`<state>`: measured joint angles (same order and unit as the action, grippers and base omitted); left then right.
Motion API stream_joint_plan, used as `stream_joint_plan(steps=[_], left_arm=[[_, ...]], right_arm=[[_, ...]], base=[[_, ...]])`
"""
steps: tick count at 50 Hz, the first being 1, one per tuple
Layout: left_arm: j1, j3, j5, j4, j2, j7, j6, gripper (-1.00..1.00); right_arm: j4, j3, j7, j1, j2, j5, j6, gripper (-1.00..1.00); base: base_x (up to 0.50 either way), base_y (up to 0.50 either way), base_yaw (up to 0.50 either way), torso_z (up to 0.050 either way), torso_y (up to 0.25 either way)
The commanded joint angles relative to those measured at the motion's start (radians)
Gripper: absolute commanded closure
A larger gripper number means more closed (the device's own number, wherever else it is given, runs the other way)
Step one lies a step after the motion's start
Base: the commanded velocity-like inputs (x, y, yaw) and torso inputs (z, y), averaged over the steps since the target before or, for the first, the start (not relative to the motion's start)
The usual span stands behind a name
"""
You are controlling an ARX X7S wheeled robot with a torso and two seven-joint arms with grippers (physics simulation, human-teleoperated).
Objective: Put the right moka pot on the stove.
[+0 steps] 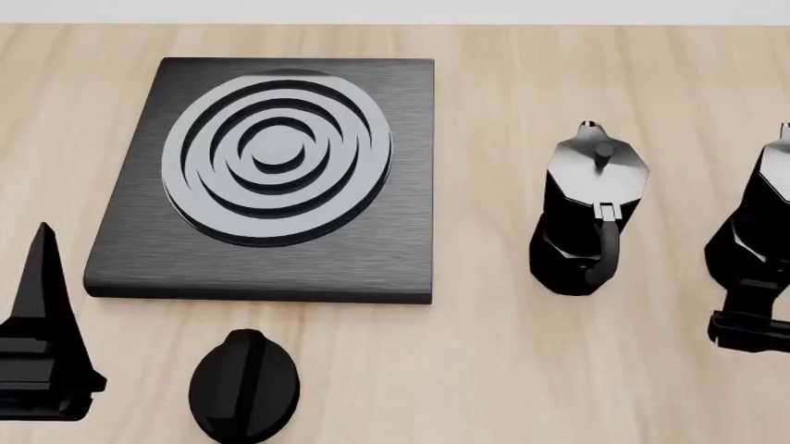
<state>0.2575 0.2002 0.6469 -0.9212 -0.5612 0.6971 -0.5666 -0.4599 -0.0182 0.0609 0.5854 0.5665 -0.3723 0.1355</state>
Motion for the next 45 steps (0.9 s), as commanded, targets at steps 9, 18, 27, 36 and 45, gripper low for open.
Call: stream_joint_plan(steps=[9,18,27,36,45], left_arm=[[0.002,0.008,0.001,0.004,-0.004,0.005,0.004,-1.0],[0.007,0.011,0.004,0.005,-0.007,0.009,0.0,-1.0],[0.005,0.018,-0.002,0.006,-0.01,0.007,0.008,-1.0],[0.009,0.017,0.007,0.003,-0.013,0.01,0.006,-1.0],[0.008,0.021,0.004,0.004,-0.016,0.011,0.01,-1.0]], right_arm=[[-0.008,0.006,-0.003,0.001,-0.004,-0.004,-0.019,1.0],[0.129,0.027,0.028,-0.051,0.018,-0.037,0.043,1.0],[0.425,0.094,0.079,-0.185,0.066,-0.122,0.134,1.0],[0.695,0.191,0.159,-0.326,0.111,-0.208,0.216,1.0],[0.872,0.274,0.195,-0.478,0.116,-0.243,0.213,1.0]], base=[[0.0,0.0,0.0,0.0,0.0],[0.0,0.0,0.0,0.0,0.0],[0.0,0.0,0.0,0.0,0.0],[0.0,0.0,0.0,0.0,0.0],[0.0,0.0,0.0,0.0,0.0]])
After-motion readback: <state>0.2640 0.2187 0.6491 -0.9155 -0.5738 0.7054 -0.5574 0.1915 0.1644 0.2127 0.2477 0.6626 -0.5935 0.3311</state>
